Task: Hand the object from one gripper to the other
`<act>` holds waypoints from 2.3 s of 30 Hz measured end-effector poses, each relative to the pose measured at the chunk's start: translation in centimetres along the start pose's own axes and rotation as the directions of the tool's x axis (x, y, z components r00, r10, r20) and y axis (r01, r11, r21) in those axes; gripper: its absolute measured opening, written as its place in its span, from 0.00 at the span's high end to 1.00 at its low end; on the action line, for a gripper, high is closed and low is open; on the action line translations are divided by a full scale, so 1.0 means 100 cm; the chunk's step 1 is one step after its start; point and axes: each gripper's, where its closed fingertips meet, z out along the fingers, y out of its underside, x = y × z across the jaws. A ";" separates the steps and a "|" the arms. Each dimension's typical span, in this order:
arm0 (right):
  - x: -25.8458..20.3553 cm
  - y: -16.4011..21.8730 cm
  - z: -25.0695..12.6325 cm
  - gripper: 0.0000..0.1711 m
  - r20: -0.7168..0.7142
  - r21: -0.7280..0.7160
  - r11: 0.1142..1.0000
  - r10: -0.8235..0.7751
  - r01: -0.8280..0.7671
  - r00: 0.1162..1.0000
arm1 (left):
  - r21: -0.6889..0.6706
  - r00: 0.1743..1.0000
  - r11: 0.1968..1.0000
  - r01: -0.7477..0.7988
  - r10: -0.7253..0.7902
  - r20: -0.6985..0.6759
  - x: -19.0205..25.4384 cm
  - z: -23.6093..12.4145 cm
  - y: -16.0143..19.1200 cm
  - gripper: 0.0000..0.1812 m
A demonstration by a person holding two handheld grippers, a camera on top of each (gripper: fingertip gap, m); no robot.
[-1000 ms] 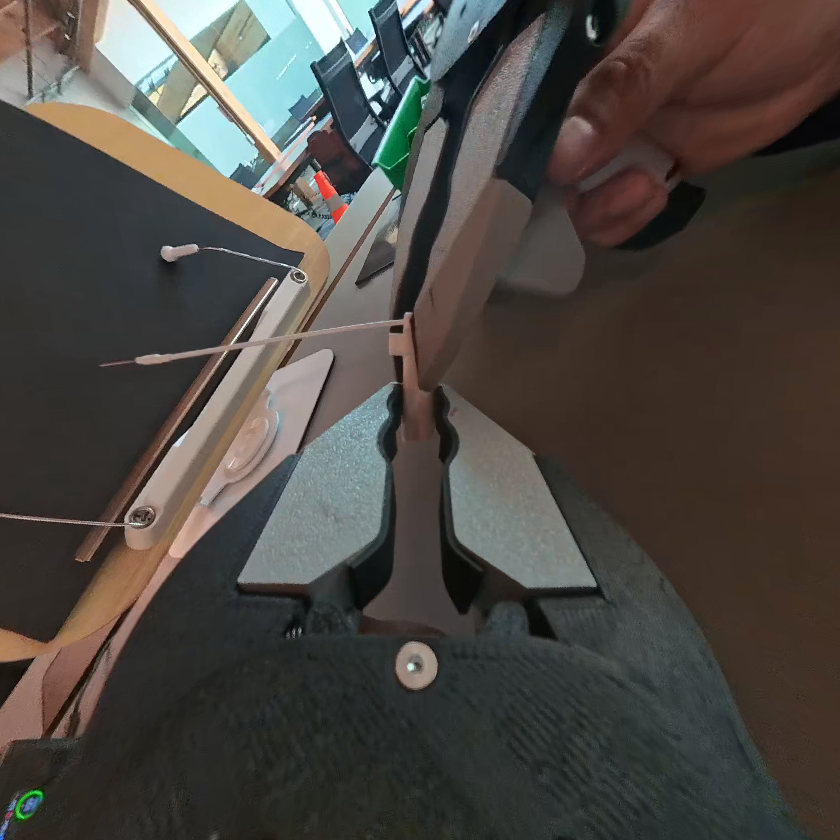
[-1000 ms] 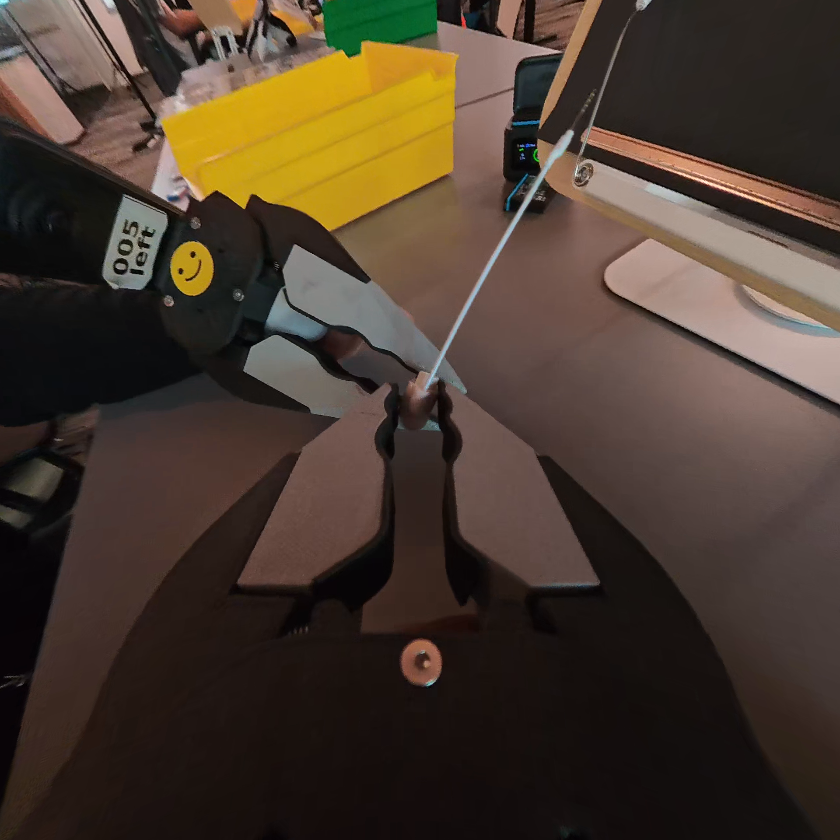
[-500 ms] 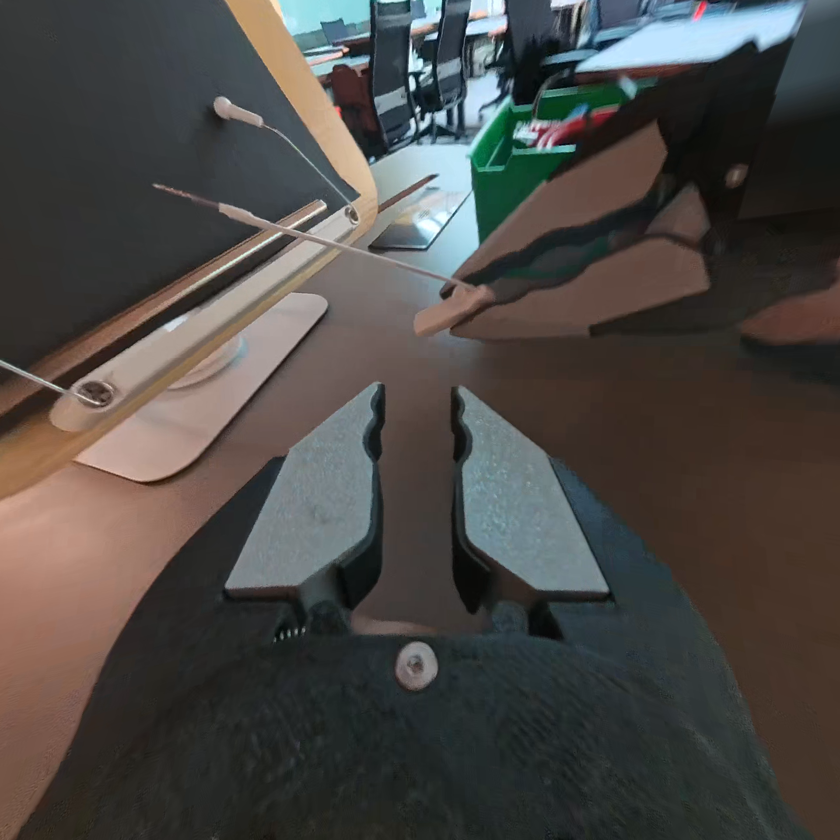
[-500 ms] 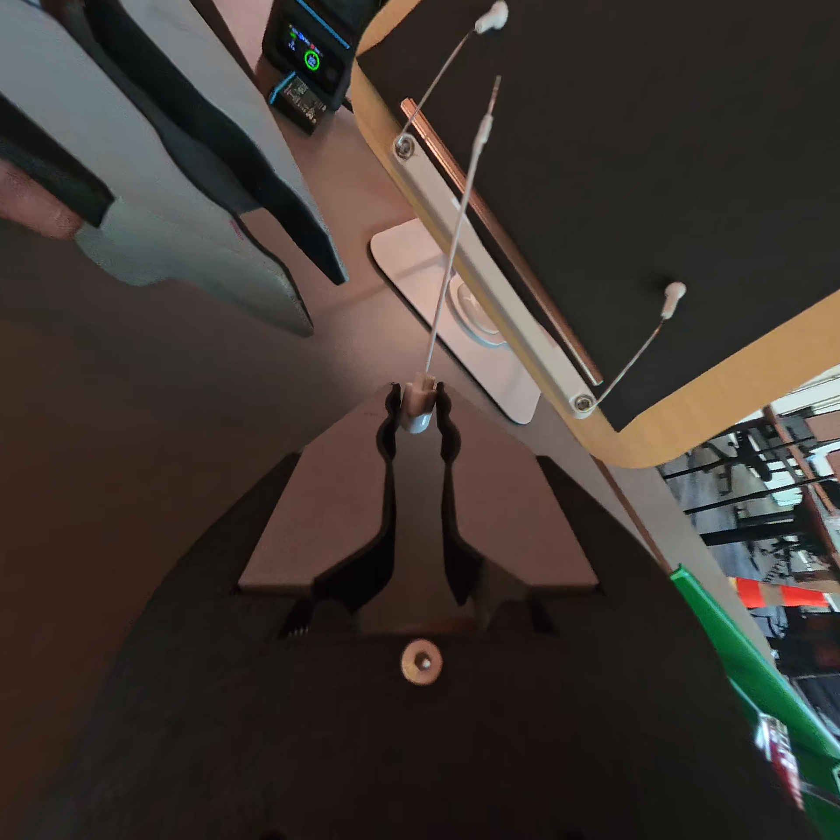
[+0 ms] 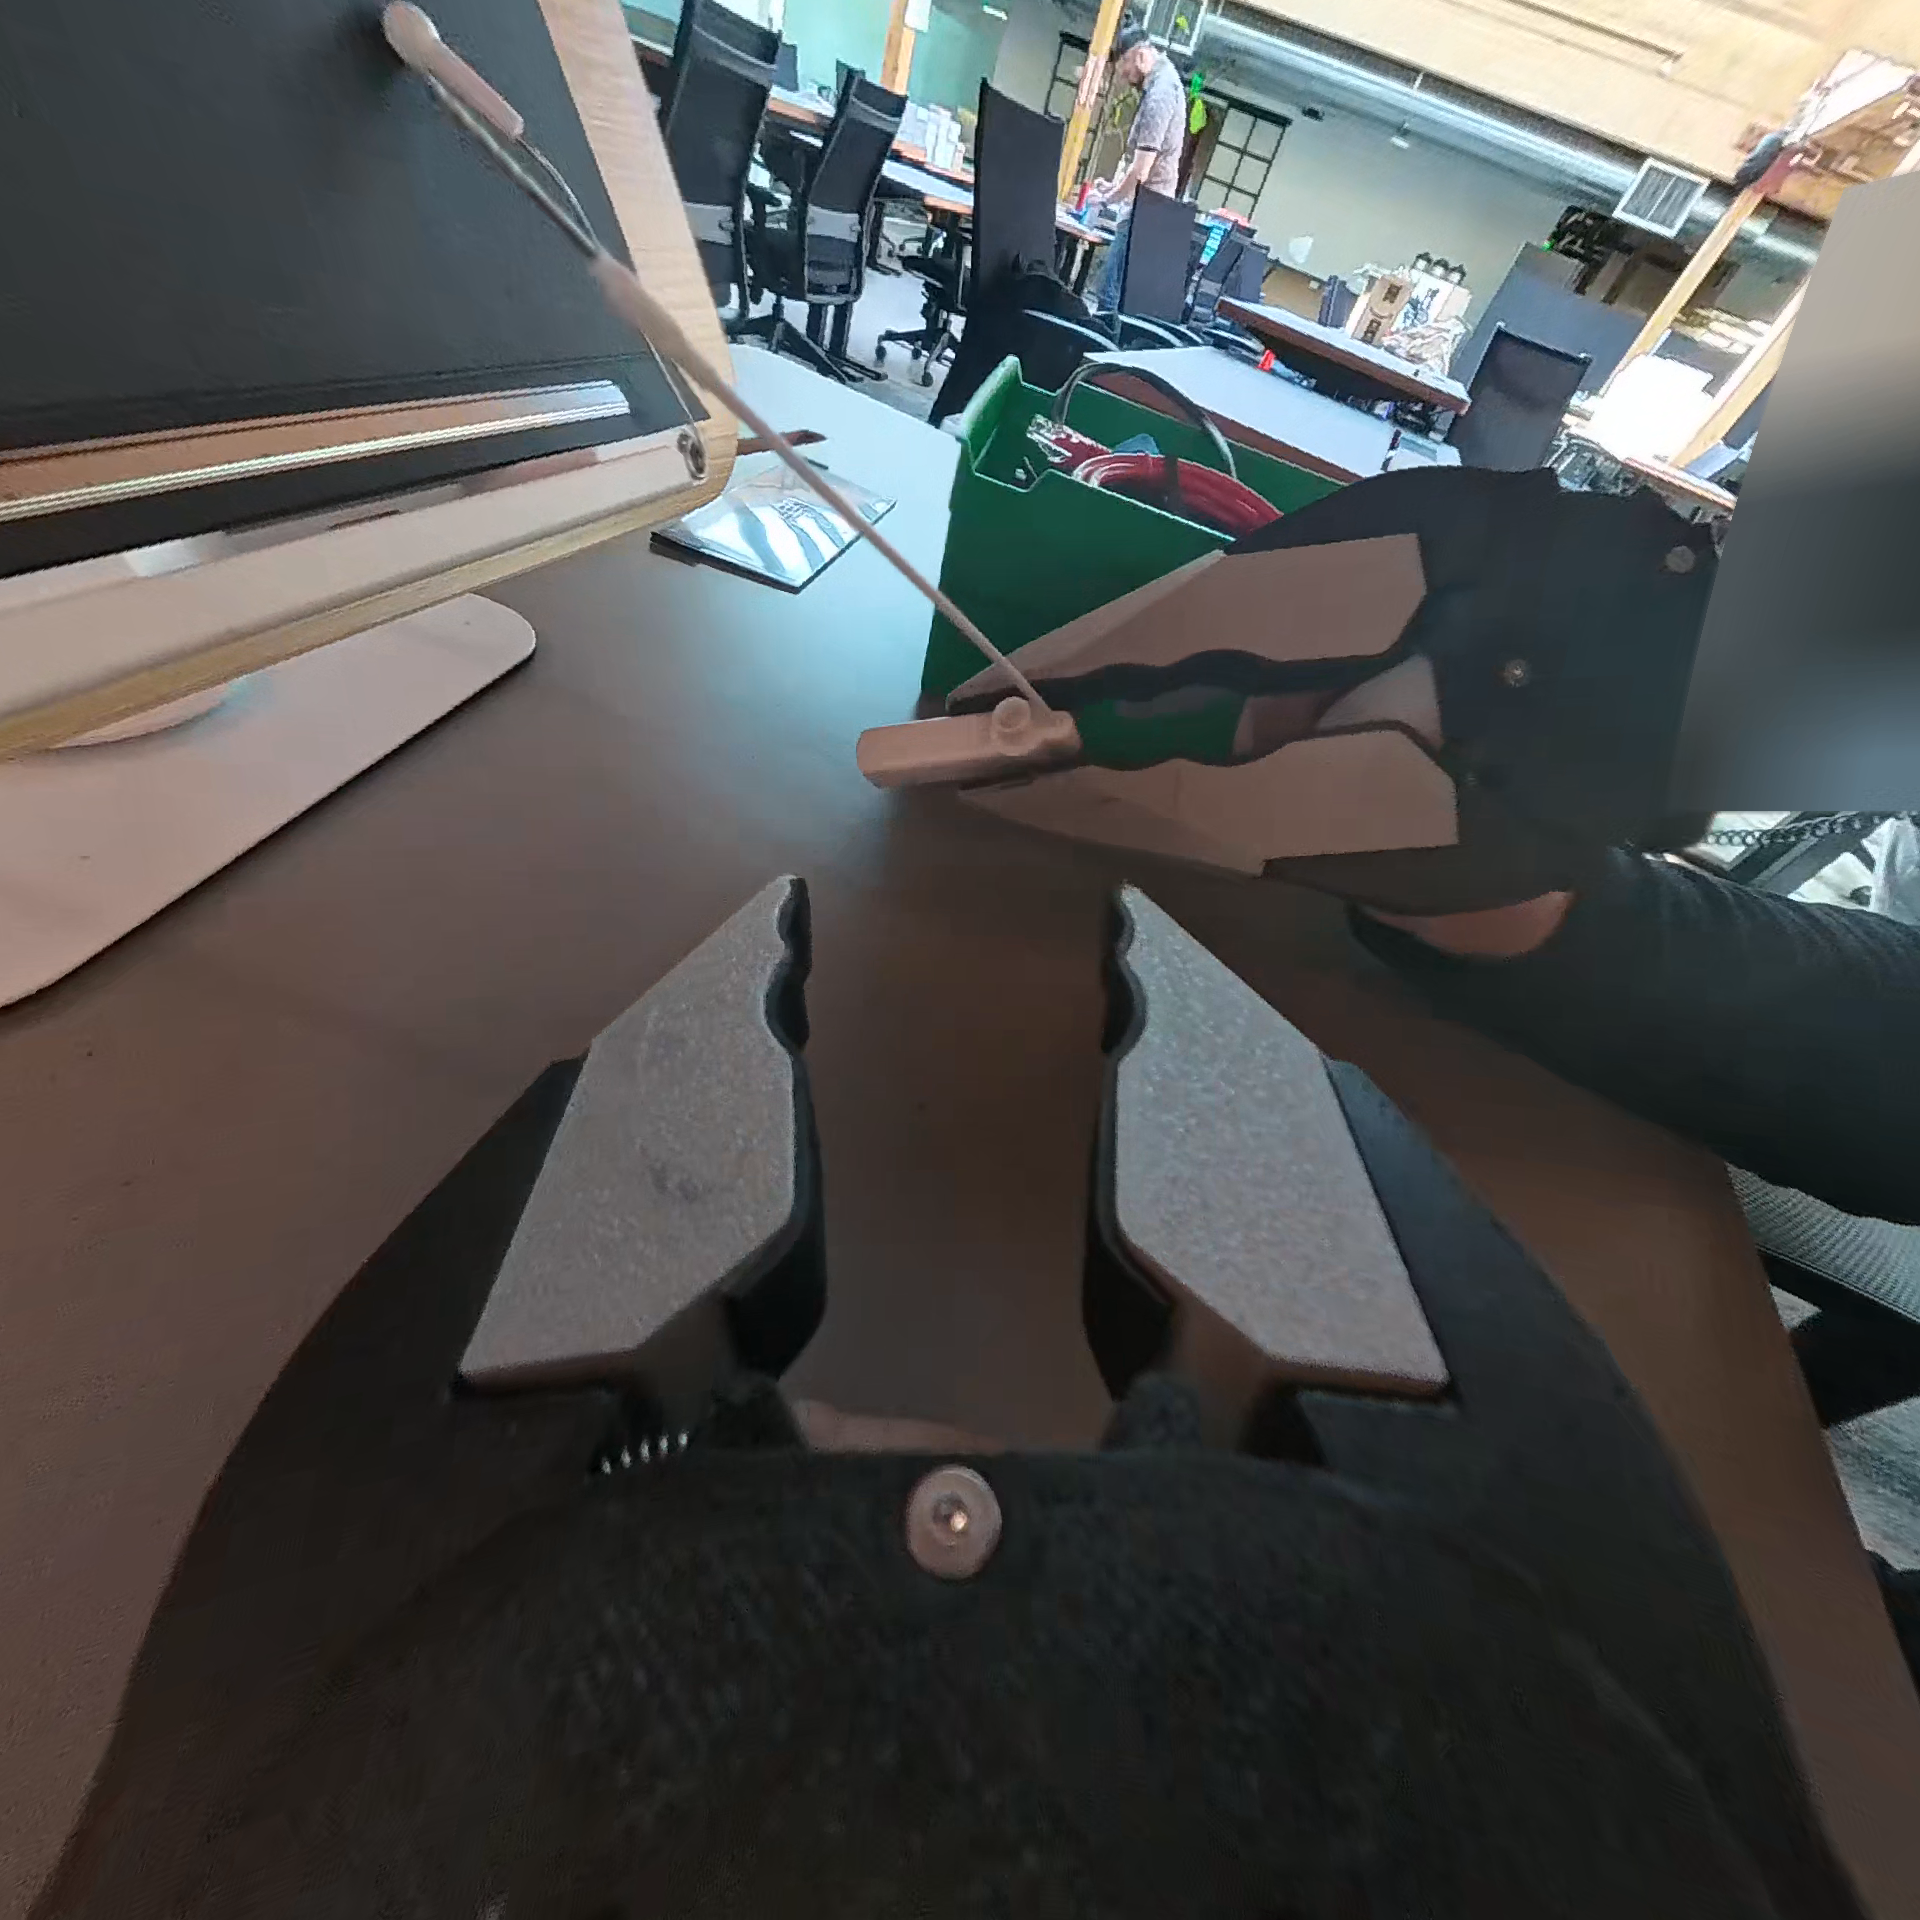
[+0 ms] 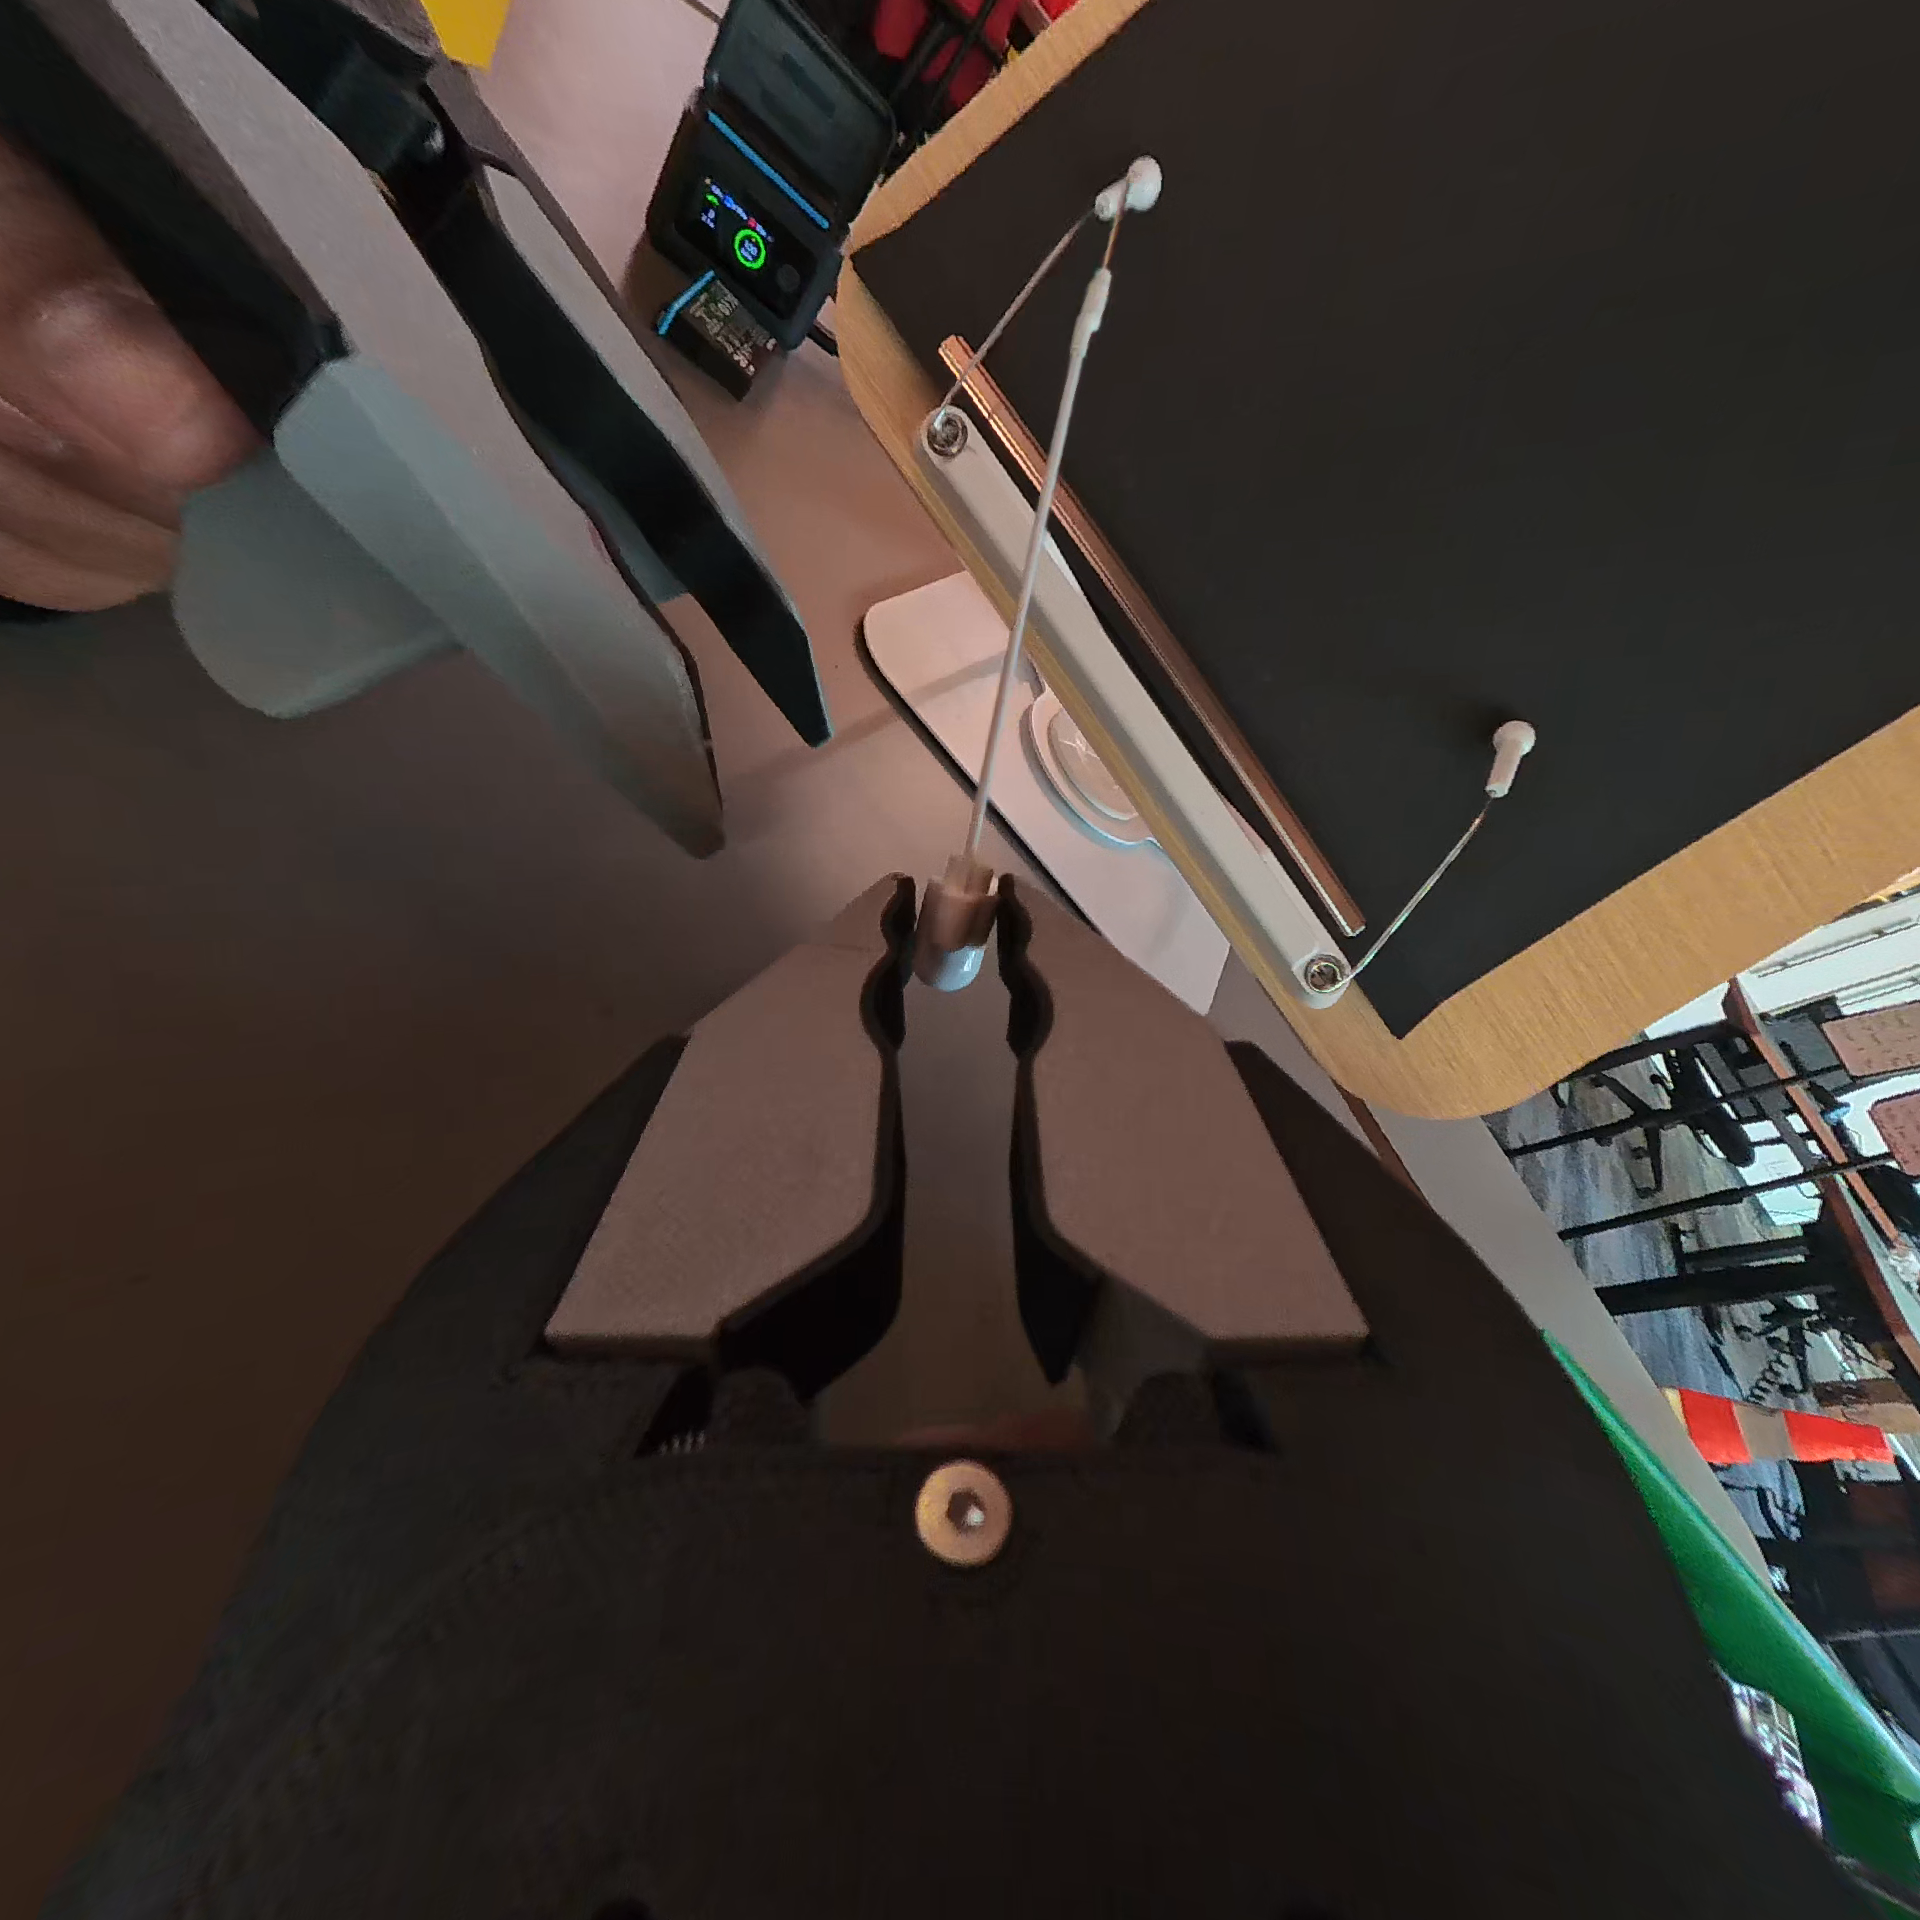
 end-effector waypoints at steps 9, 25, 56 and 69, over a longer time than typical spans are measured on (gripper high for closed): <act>0.026 0.008 -0.003 0.94 -0.123 -0.033 0.997 0.059 -0.063 0.991 | 0.000 0.998 0.999 0.048 -0.048 -0.038 0.003 0.000 0.000 0.72; 0.003 -0.035 -0.022 0.94 0.561 0.074 0.651 0.600 -0.756 0.571 | 0.013 0.884 0.906 -0.423 0.410 0.226 -0.004 -0.011 -0.018 0.79; -0.002 -0.035 -0.028 0.65 0.690 -0.087 0.554 0.633 -0.828 0.351 | -0.073 0.579 0.622 -0.780 0.760 0.294 0.021 -0.014 -0.025 0.94; -0.056 -0.058 -0.058 0.91 0.655 0.208 0.906 0.152 -0.369 0.741 | 0.042 0.772 0.782 -0.622 0.621 -0.134 0.064 -0.029 0.001 0.94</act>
